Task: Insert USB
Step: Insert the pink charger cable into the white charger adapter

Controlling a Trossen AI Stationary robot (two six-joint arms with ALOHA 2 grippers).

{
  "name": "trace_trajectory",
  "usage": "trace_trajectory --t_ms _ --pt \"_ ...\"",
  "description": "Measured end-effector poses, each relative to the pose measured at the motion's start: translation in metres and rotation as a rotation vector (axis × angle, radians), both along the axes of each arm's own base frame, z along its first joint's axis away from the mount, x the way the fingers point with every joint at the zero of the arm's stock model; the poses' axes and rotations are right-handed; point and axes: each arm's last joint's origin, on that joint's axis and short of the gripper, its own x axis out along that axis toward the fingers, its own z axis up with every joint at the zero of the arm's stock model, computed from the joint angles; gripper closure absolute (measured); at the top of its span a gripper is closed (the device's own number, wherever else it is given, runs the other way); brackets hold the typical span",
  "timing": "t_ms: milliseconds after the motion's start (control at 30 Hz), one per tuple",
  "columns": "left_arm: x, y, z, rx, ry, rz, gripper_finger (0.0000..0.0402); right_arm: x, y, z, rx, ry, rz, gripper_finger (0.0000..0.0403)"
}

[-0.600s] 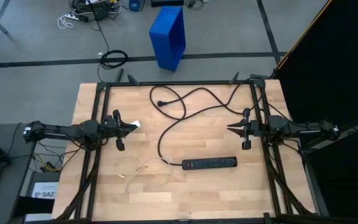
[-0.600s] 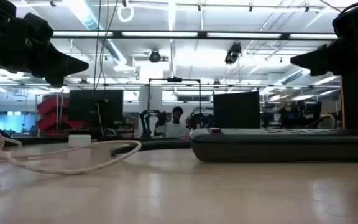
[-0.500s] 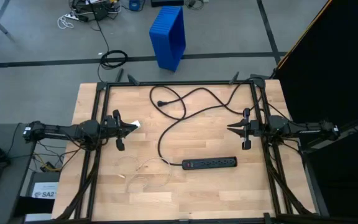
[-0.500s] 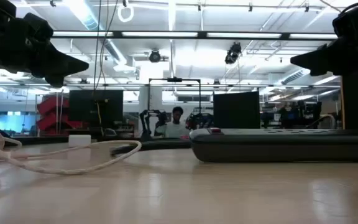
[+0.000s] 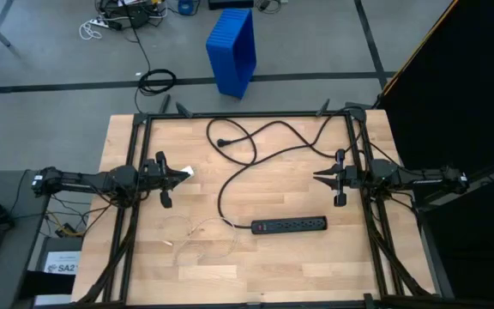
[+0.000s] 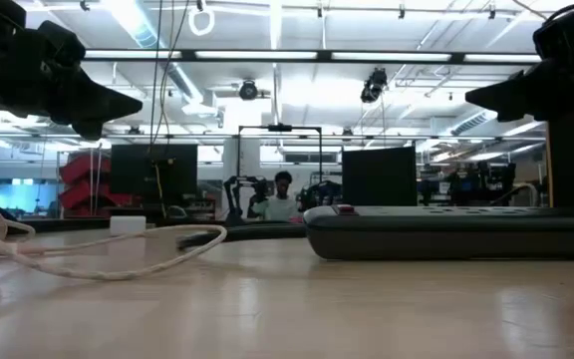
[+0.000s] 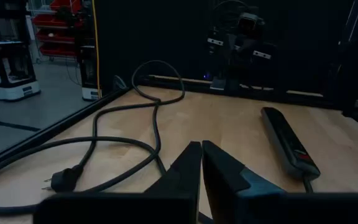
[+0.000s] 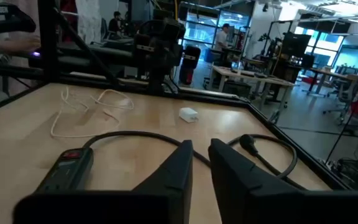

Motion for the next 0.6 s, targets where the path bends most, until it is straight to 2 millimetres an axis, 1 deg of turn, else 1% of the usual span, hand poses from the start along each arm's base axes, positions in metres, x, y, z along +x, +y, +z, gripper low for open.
trace_trajectory --t_ms 167,600 --pt "0.0000 0.0000 -0.0001 0.000 0.000 0.000 0.0401 0.0000 0.0000 0.0000 0.000 0.000 0.000 0.0378" --pt "0.0000 0.0000 0.0000 0.000 0.000 0.000 0.0401 0.0000 0.0000 0.0000 0.000 0.000 0.000 0.0367"
